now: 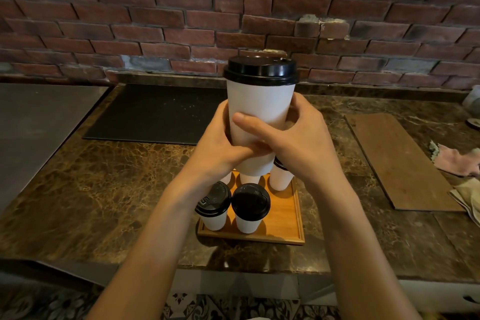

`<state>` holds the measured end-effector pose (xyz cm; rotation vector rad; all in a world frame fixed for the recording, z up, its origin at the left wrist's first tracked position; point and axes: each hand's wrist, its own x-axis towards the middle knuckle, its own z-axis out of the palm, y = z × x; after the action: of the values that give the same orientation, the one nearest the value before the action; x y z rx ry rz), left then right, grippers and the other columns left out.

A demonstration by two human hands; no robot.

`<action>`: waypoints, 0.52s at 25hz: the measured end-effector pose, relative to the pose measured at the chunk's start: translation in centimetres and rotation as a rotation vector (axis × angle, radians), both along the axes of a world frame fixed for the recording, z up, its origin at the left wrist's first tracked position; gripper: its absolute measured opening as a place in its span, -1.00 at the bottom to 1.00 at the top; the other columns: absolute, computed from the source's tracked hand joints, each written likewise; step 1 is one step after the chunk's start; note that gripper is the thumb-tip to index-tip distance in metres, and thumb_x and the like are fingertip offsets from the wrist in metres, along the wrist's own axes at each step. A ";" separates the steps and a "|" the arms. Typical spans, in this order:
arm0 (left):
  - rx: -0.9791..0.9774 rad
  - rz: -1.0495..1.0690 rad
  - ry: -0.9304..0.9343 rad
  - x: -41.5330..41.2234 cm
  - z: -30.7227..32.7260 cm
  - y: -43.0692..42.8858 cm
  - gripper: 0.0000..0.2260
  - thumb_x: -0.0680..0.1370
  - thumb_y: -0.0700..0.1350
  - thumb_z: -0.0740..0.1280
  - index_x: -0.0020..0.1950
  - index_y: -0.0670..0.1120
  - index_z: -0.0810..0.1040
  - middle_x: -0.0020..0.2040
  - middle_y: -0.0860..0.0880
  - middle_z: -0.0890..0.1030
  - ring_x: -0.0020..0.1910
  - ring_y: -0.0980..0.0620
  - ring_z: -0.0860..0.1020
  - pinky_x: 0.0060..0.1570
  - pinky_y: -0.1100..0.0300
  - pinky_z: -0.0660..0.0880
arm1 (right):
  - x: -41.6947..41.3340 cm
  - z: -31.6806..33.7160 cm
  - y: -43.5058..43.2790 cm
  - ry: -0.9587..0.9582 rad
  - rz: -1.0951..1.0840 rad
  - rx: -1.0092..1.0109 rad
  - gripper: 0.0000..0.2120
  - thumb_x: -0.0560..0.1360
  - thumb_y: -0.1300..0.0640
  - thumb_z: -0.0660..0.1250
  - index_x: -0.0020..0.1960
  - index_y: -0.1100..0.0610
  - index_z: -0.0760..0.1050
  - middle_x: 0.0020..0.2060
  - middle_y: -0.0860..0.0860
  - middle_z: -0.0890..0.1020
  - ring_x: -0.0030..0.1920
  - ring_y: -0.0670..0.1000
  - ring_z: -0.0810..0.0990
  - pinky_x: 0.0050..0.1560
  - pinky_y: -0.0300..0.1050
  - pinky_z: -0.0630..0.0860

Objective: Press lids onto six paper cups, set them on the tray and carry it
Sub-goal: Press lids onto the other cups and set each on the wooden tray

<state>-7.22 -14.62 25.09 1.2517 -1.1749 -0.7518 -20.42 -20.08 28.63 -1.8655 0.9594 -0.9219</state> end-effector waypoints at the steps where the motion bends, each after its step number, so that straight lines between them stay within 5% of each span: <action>1: 0.015 -0.015 0.002 0.1 0.0 0.1 -0.37 0.25 -0.12 0.54 0.18 0.26 0.35 0.06 0.24 0.57 0.06 0.33 0.55 -0.14 0.46 0.50 | -0.1 0.0 -0.1 -0.006 0.017 0.009 -0.20 0.14 -0.41 0.45 0.29 -0.10 0.44 0.15 -0.14 0.58 0.20 -0.05 0.54 0.16 0.07 0.57; 6: 0.084 -0.184 0.035 0.9 -0.2 0.7 -0.47 0.27 -0.03 0.51 0.21 0.06 0.48 0.03 0.11 0.63 0.07 0.09 0.59 -0.04 0.24 0.54 | -0.6 0.2 -0.8 -0.082 0.206 0.076 -0.35 0.27 -0.23 0.48 0.30 -0.08 0.44 0.10 -0.18 0.60 0.11 -0.21 0.58 0.02 -0.26 0.59; 13: 0.084 -0.226 0.063 0.6 -0.1 1.0 -0.59 0.28 -0.08 0.51 0.05 0.27 0.59 0.02 0.10 0.66 0.05 0.11 0.61 -0.05 0.29 0.55 | -0.9 -0.2 -1.1 -0.101 0.311 0.111 -0.39 0.33 -0.15 0.45 0.33 0.00 0.46 0.09 -0.13 0.63 0.07 -0.22 0.60 -0.05 -0.38 0.54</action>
<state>-6.67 -13.63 24.98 1.1669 -1.2567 -1.0099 -21.30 -21.13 28.41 -1.7924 0.6236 -0.7498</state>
